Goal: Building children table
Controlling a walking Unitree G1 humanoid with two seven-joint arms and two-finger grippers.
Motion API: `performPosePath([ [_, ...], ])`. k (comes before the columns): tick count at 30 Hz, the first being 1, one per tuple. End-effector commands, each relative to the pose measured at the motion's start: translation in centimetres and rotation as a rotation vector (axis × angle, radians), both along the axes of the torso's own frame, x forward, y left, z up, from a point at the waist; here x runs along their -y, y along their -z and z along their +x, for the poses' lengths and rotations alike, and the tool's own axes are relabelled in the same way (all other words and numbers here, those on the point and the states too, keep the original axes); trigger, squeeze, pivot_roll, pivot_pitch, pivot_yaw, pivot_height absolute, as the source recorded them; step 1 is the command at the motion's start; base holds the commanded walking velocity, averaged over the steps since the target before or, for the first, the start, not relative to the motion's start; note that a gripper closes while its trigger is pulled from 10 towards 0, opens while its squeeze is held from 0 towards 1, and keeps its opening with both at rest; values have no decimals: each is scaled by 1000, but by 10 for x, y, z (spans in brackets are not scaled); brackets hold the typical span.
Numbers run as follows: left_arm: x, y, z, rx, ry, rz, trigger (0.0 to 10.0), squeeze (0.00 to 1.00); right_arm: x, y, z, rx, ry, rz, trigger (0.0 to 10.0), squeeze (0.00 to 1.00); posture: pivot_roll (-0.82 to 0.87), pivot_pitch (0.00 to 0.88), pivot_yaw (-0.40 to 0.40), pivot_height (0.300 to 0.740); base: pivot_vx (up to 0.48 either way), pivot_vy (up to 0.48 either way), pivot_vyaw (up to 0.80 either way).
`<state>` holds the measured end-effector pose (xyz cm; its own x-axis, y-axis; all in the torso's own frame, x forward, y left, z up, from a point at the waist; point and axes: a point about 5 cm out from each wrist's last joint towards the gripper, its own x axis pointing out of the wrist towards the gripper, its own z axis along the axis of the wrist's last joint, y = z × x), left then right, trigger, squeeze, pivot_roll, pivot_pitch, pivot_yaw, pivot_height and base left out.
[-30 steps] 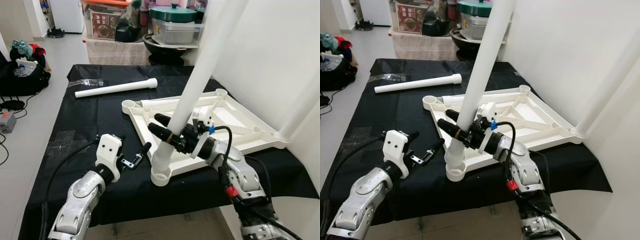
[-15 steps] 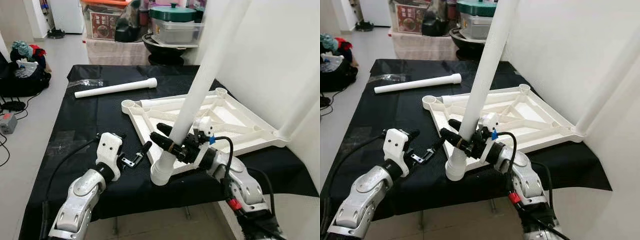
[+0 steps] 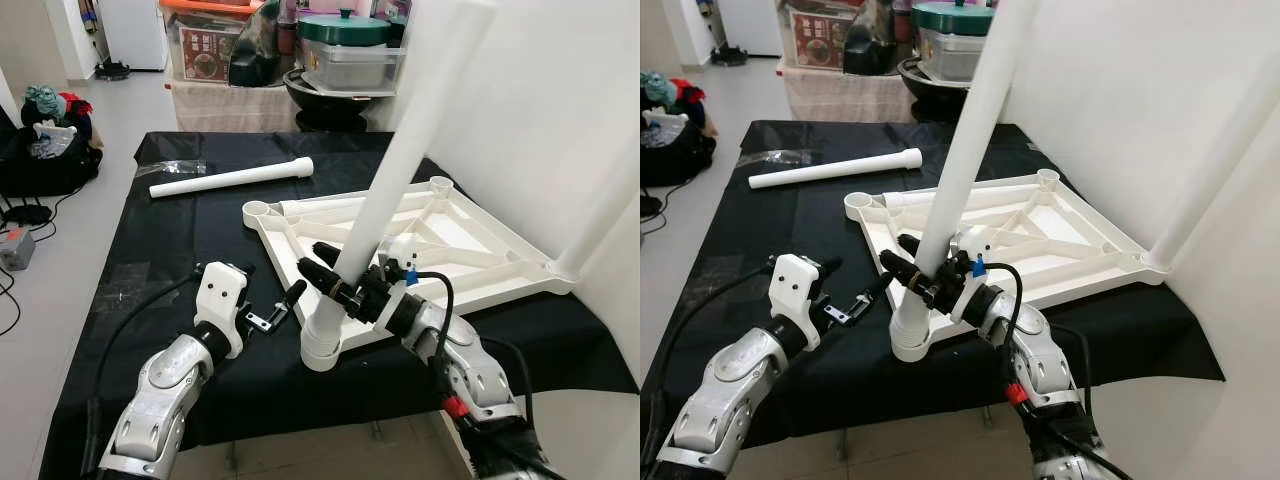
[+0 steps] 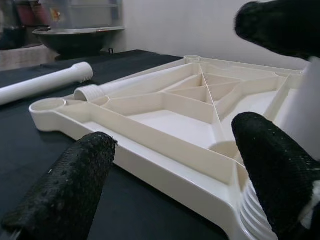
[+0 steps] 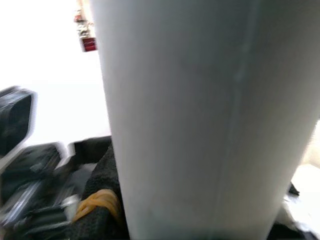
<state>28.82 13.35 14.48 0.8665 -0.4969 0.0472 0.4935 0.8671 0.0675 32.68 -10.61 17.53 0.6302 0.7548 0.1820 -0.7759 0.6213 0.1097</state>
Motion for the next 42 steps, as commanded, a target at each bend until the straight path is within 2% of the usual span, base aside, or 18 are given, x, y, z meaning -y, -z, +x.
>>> performPosePath([
  [1, 1, 2, -2, -11, 4, -1, 10000, 0, 12, 11, 7, -61, 96, -27, 10000, 0, 133, 0, -89, 740, 0, 0, 0],
  [11, 2, 1, 1, -8, 11, -1, 10000, 0, 9, 31, -12, -131, 42, -32, 10000, 0, 114, 0, -84, 740, 0, 0, 0],
  [16, 1, 1, 1, -10, 11, 3, 10000, 0, 9, 35, -15, -148, 40, -34, 10000, 0, 114, 0, -82, 740, 0, 0, 0],
  [20, 0, 1, 1, -9, 9, 3, 10000, 0, 7, 43, -19, -161, 14, -65, 10000, 0, 102, 0, -82, 740, 0, 0, 0],
  [22, 2, 1, 2, -8, 12, -3, 10000, 0, 5, 48, -21, -186, -17, -123, 10000, 0, 95, 0, -78, 740, 0, 0, 0],
  [25, 7, 0, 2, -6, 16, -12, 10000, 0, 5, 43, -19, -193, -47, -148, 10000, 0, 94, 0, -83, 740, 0, 0, 0],
  [26, 7, 1, 1, -10, 15, -15, 10000, 0, 3, 39, -19, -169, -94, -180, 10000, 0, 101, 0, -96, 740, 0, 0, 0],
  [29, 6, 2, 1, -12, 11, -15, 10000, 0, 2, 38, -19, -163, -108, -192, 10000, 0, 105, 0, -99, 740, 0, 0, 0],
  [32, 0, 1, 0, -14, -11, -25, 10000, 0, -9, 27, -19, -150, -195, -166, 10000, 0, 113, 0, -104, 740, 0, 0, 0],
  [42, 0, 2, -1, -15, -29, -30, 10000, 0, -17, 27, -18, -142, -224, -184, 10000, 0, 120, 0, -124, 740, 0, 0, 0],
])
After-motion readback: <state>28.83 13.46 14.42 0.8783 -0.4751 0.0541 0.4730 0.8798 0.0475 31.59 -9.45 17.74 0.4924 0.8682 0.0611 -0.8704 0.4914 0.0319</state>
